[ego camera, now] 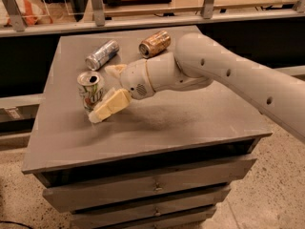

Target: Pick 7up can

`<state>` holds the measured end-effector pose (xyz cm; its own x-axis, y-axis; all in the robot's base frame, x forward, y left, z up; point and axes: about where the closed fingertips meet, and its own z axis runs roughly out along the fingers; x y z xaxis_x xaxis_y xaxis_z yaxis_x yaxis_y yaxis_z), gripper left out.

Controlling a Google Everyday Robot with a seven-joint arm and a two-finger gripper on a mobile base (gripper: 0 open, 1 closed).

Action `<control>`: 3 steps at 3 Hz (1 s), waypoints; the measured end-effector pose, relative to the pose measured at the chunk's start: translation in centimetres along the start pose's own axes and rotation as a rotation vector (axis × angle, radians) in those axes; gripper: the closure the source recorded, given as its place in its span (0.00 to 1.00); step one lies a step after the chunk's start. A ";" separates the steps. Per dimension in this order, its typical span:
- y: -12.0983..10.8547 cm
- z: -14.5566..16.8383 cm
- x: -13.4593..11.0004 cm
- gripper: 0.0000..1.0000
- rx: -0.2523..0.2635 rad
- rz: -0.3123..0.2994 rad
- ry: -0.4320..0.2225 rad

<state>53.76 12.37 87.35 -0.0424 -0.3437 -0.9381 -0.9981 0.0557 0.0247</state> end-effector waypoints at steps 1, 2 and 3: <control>0.3 0.7 -0.7 0.17 -0.044 -0.006 -0.045; 0.5 0.7 -1.1 0.41 -0.075 -0.021 -0.078; 0.5 -0.1 -1.5 0.64 -0.071 -0.020 -0.111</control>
Offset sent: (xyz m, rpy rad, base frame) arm -0.0047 0.0063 0.0116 0.1206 -0.0055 0.1069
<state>53.34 12.83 88.82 -0.0212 -0.2376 -0.9711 -0.9995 -0.0177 0.0261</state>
